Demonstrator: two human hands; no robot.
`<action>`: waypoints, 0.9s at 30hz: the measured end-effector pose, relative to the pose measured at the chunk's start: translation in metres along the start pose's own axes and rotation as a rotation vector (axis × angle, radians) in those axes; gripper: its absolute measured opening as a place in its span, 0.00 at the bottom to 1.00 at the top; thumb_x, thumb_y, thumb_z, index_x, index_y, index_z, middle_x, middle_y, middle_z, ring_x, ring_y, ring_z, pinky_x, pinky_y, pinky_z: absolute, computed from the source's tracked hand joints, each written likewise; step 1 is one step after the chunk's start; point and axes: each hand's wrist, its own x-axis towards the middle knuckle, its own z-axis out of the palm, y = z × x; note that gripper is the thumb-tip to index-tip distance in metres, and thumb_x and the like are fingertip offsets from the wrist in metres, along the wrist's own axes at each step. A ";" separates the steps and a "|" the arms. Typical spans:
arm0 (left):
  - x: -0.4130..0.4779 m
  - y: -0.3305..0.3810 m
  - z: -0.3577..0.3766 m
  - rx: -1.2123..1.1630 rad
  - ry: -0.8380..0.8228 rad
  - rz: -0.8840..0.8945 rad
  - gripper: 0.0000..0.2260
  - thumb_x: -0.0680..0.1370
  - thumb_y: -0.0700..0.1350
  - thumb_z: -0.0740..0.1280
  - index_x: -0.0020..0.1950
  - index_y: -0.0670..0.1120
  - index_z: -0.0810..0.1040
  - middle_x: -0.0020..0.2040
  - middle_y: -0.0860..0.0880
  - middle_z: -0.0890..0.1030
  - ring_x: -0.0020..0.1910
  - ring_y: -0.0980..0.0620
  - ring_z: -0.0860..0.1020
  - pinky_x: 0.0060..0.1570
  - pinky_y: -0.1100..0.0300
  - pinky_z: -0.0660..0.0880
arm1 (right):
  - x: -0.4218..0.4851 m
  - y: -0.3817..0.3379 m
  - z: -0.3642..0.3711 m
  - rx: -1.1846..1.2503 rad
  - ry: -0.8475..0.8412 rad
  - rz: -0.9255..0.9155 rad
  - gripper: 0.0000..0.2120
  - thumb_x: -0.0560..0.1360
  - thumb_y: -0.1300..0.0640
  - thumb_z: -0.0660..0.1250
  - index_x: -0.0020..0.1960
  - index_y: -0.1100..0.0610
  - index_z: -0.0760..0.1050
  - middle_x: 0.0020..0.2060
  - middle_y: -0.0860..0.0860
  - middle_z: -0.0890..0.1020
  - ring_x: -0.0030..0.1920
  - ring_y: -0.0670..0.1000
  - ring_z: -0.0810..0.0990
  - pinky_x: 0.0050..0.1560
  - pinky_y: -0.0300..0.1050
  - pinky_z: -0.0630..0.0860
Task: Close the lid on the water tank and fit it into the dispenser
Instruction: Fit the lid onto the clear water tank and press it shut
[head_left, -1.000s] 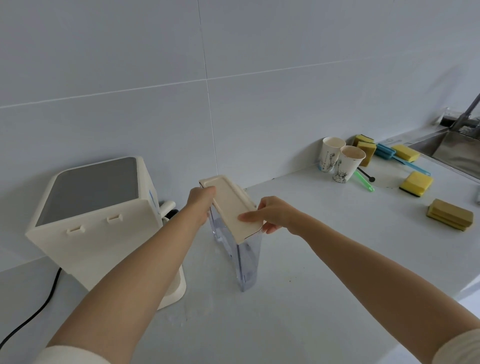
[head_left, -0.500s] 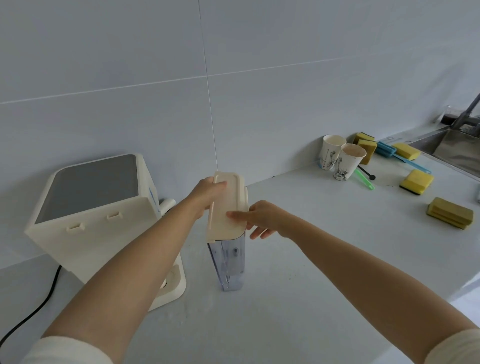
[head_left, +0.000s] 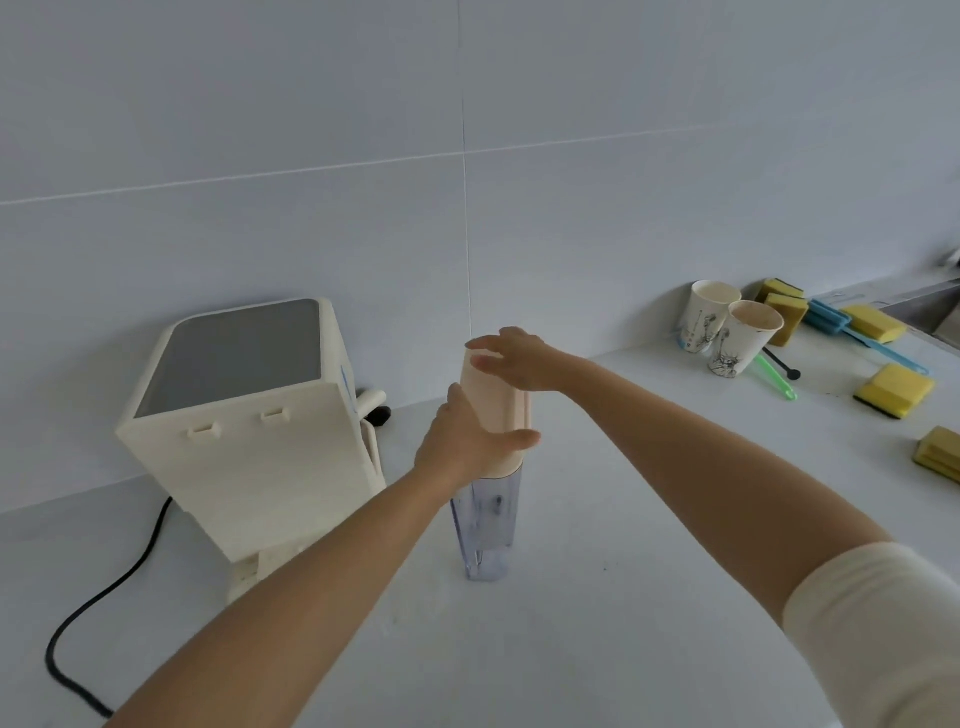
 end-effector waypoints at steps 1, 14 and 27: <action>0.001 -0.002 0.003 0.024 0.010 0.009 0.41 0.65 0.57 0.73 0.70 0.43 0.57 0.66 0.44 0.71 0.64 0.44 0.71 0.56 0.51 0.73 | 0.001 -0.003 0.001 -0.019 -0.007 -0.010 0.22 0.78 0.45 0.50 0.72 0.45 0.60 0.76 0.56 0.55 0.75 0.59 0.49 0.73 0.58 0.51; 0.004 -0.006 0.008 0.224 0.057 0.039 0.44 0.63 0.56 0.74 0.71 0.43 0.55 0.65 0.44 0.70 0.63 0.44 0.72 0.55 0.51 0.71 | 0.004 -0.009 0.009 -0.168 -0.041 0.001 0.20 0.77 0.45 0.50 0.69 0.43 0.63 0.73 0.52 0.60 0.74 0.57 0.53 0.69 0.60 0.54; 0.016 -0.016 -0.027 0.345 -0.021 0.093 0.26 0.64 0.52 0.73 0.59 0.46 0.71 0.51 0.49 0.76 0.47 0.47 0.72 0.37 0.57 0.70 | -0.007 0.013 -0.005 -0.130 -0.002 0.093 0.19 0.73 0.41 0.55 0.61 0.46 0.68 0.61 0.56 0.73 0.66 0.60 0.63 0.67 0.55 0.60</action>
